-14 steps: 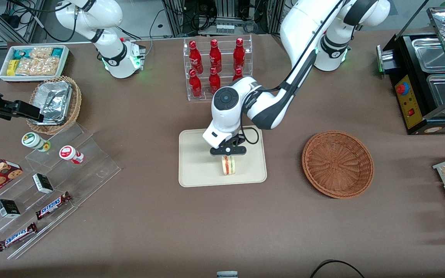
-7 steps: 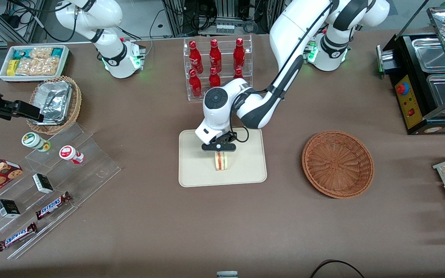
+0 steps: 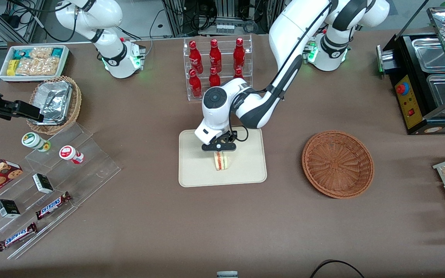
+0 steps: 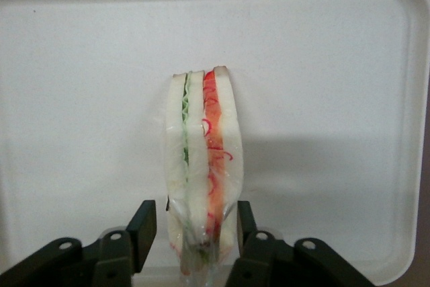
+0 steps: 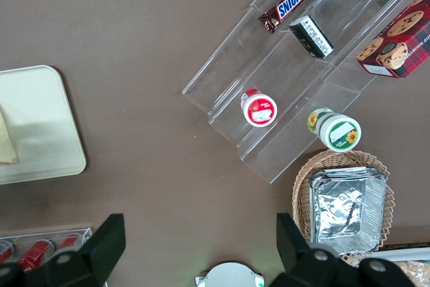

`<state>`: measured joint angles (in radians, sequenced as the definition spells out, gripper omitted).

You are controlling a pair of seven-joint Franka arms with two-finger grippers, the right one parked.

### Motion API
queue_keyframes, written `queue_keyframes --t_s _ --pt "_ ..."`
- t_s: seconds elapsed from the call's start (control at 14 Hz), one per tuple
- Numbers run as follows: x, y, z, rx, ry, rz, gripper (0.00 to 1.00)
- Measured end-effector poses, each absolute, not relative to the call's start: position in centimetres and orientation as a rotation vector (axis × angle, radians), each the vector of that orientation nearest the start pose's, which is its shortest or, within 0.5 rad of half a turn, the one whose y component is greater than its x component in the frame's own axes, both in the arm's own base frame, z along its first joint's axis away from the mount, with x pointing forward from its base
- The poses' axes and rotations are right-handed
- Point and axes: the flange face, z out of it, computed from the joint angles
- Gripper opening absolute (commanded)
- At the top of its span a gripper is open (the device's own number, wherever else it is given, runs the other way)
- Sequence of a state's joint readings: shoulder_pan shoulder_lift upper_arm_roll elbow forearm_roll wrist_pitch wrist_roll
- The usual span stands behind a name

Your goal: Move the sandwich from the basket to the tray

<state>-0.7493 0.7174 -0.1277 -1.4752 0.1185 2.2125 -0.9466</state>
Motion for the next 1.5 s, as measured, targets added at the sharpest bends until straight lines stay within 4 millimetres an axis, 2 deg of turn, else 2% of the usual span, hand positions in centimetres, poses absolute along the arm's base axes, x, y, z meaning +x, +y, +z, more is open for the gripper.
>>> queue_keyframes --t_s 0.14,0.21,0.36,0.57,0.71,0.93,1.21,1.5 --pt "48.2 -53.8 28.7 -3.143 -0.079 -0.049 0.99" --pt "48.8 -53.2 31.1 -3.139 -0.105 -0.068 0.99" --pt "50.4 -50.6 36.3 -3.119 -0.212 -0.1 0.99" --pt "53.9 -43.5 43.1 -3.072 -0.411 -0.107 0.99" --pt "55.5 -38.1 46.2 -3.061 -0.48 -0.125 0.99" --pt "55.0 -31.9 49.8 -3.06 -0.477 -0.151 0.99" --pt "54.4 -23.6 53.9 -3.086 -0.342 -0.08 0.99" --pt "54.9 -15.2 56.8 -3.105 -0.191 -0.026 0.99"
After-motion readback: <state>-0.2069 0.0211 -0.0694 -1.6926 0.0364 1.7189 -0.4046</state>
